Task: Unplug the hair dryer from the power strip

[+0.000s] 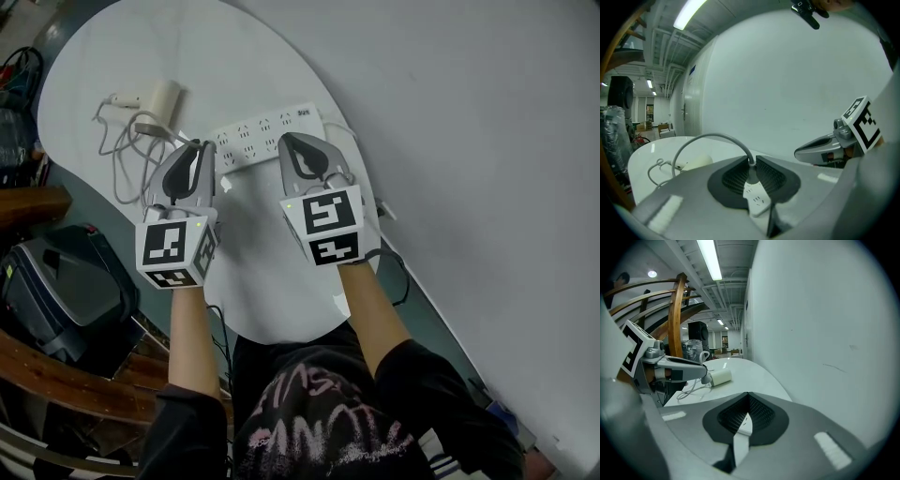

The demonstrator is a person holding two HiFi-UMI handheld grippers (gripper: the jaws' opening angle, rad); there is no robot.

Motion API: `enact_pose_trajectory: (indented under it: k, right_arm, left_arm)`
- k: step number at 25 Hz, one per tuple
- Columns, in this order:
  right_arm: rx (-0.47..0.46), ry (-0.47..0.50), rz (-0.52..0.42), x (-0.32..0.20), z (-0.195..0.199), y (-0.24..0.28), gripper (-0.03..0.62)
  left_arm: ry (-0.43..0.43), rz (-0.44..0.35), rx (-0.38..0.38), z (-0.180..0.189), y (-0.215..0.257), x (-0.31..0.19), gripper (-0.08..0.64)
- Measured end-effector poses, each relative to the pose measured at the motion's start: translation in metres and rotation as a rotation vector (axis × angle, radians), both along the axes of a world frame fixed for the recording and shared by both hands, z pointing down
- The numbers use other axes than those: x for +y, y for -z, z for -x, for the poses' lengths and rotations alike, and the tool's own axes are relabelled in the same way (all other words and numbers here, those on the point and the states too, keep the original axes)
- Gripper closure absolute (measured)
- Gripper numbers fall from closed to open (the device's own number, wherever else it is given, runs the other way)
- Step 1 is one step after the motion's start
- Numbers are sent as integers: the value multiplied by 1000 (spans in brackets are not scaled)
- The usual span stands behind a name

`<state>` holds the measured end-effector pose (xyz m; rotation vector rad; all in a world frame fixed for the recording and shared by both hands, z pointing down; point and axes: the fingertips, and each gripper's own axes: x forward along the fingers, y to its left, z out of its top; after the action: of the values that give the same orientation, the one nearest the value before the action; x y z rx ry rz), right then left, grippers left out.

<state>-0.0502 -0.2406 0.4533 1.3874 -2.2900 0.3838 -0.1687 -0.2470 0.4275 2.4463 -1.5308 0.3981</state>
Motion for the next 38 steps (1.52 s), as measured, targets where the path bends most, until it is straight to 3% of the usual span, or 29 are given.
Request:
enact_pose_trajectory:
  k: [5, 38]
  right_arm:
    - [-8, 13, -30, 9, 4, 13, 577]
    - [-50, 105, -180, 66, 1, 91, 578]
  left_arm:
    - [20, -19, -45, 5, 7, 14, 502]
    - [143, -142, -17, 10, 79, 87, 502]
